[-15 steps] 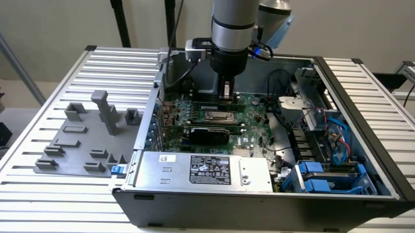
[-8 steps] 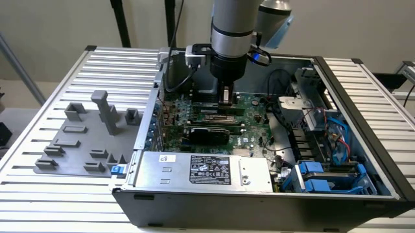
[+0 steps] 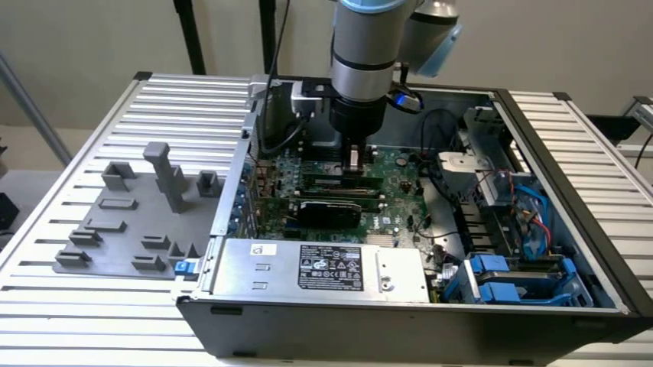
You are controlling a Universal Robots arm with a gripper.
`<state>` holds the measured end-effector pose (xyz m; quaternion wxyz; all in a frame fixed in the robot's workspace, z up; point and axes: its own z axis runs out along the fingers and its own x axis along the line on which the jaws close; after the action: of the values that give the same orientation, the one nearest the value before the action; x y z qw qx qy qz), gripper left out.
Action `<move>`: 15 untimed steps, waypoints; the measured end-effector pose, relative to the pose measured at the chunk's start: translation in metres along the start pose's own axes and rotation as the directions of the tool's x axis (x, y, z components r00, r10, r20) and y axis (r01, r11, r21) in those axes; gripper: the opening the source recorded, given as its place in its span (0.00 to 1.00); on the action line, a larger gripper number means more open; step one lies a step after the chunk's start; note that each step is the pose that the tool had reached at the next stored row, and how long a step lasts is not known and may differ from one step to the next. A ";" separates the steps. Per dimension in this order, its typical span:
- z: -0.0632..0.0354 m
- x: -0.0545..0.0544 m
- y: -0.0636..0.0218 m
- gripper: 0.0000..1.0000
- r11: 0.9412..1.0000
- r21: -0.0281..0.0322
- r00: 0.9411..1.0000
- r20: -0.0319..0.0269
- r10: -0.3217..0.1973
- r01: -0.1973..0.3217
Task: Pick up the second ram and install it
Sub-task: 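Insert the second ram into the second slot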
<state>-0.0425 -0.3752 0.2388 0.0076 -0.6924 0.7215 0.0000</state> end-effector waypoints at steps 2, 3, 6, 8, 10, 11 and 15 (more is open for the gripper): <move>0.0023 0.000 0.0006 0.14 1.000 0.000 1.000 0.000 0.000 0.000; 0.0029 0.000 0.0007 0.14 1.000 0.000 1.000 0.000 0.000 0.000; 0.0032 0.000 0.0007 0.14 1.000 0.000 1.000 0.000 0.000 0.000; 0.0033 0.000 0.0008 0.14 1.000 0.000 1.000 0.000 0.000 0.000; 0.0034 0.000 0.0008 0.14 1.000 0.000 1.000 0.000 0.000 0.000; 0.0036 0.000 0.0008 0.14 1.000 0.000 1.000 0.000 0.000 0.000; 0.0051 0.000 0.0008 0.14 1.000 0.000 1.000 0.000 0.000 0.000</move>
<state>-0.0433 -0.3755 0.2338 0.0076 -0.6924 0.7214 0.0000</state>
